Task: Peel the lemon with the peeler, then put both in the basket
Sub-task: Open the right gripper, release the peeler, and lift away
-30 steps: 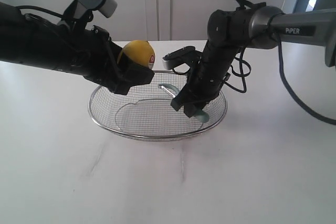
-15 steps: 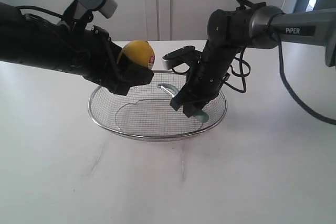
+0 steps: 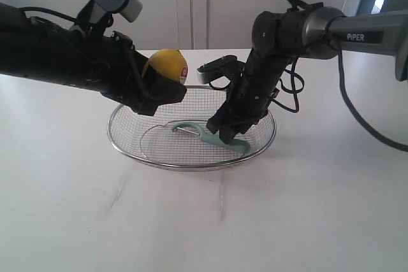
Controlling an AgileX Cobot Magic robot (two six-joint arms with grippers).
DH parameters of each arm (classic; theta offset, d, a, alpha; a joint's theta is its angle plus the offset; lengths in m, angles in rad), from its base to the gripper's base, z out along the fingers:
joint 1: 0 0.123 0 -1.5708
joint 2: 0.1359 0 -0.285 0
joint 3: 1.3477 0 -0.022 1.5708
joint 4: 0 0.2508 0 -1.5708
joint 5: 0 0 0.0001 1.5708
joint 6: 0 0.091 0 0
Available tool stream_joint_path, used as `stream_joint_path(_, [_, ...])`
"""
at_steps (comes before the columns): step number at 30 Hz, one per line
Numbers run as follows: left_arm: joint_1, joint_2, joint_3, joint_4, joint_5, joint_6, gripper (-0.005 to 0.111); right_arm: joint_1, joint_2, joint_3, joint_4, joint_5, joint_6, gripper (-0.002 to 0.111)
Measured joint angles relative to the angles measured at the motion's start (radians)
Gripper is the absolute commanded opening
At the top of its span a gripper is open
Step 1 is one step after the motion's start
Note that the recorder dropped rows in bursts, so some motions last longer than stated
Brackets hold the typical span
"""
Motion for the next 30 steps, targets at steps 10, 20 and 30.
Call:
stream_joint_path(10, [0.000,0.000,0.000,0.002,0.000,0.000,0.000,0.000,-0.002,0.000,0.000,0.000,0.025,0.046])
stream_joint_path(20, [0.000,0.000,0.000,0.006,0.000,0.000,0.000,0.000,-0.074,0.000,0.002,0.047,0.051,0.041])
stream_joint_path(30, [0.000,0.000,0.000,0.006,0.000,0.000,0.000,0.000,-0.130,0.000,0.002,0.129,0.102,0.007])
